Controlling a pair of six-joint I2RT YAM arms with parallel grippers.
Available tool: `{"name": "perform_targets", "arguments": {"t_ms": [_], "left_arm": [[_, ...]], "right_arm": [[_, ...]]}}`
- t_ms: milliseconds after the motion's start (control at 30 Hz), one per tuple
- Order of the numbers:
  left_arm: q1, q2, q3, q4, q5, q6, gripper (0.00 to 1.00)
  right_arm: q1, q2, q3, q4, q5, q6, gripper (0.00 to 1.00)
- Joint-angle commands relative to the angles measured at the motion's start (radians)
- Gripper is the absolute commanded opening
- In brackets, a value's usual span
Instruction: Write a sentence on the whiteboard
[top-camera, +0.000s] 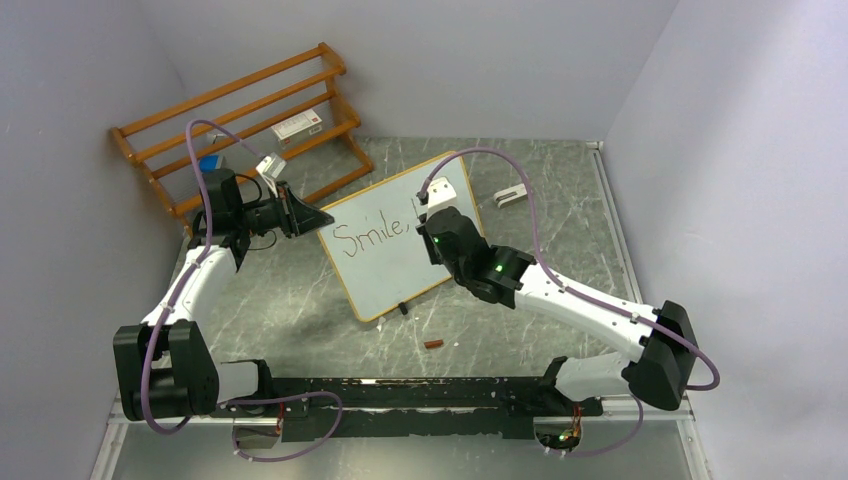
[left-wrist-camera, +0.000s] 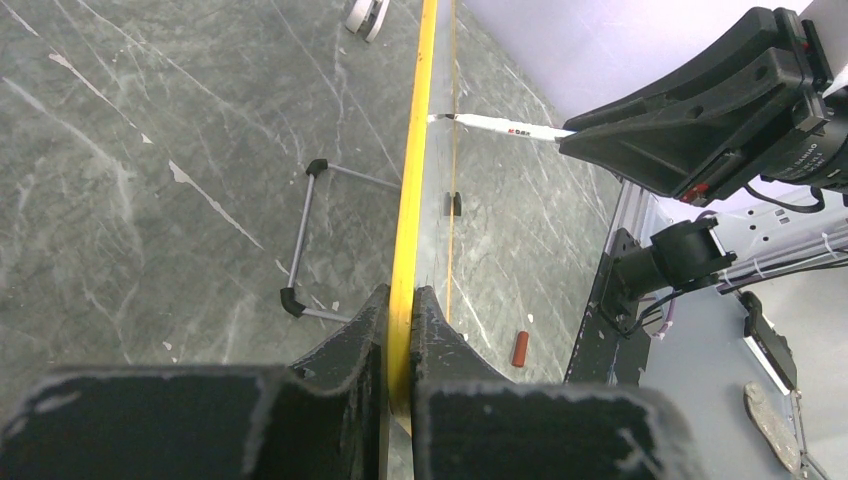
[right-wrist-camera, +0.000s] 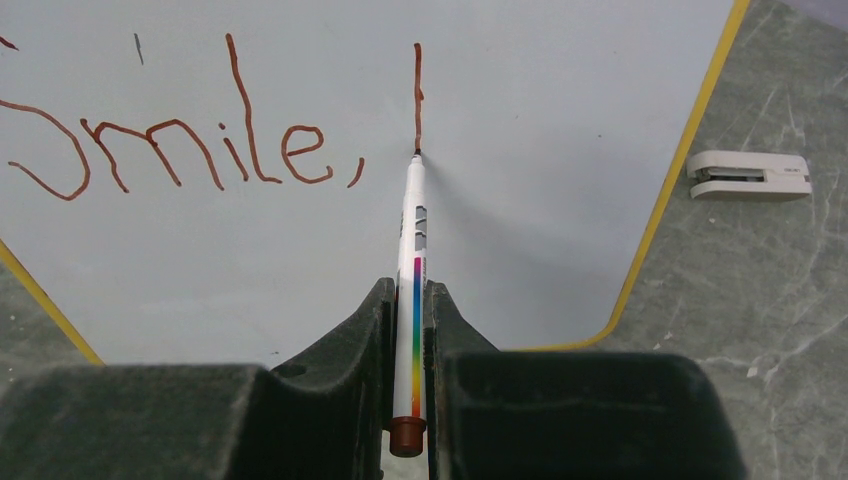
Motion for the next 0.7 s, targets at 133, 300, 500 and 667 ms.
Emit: {"name": "perform_targets", "arguments": {"t_ms": [133, 300, 500, 667], "left_arm": [[0.014, 0.028, 0.0, -0.044, -0.094, 0.096, 0.05], [0.015, 0.028, 0.002, -0.047, -0.095, 0.099, 0.05], [0.014, 0.03, 0.001, -0.047, -0.096, 0.1, 0.05], [0.013, 0.029, 0.001, -0.047, -0.097, 0.1, 0.05]], "right_arm": [[-0.007, -0.017, -0.026, -0.037, -0.005, 0.014, 0.0], [-0.007, -0.018, -0.024, -0.037, 0.007, 0.009, 0.0], [-0.007, -0.023, -0.023, -0.031, 0.017, 0.004, 0.0], [-0.007, -0.03, -0.029, -0.01, 0.035, 0.0, 0.0]]}}
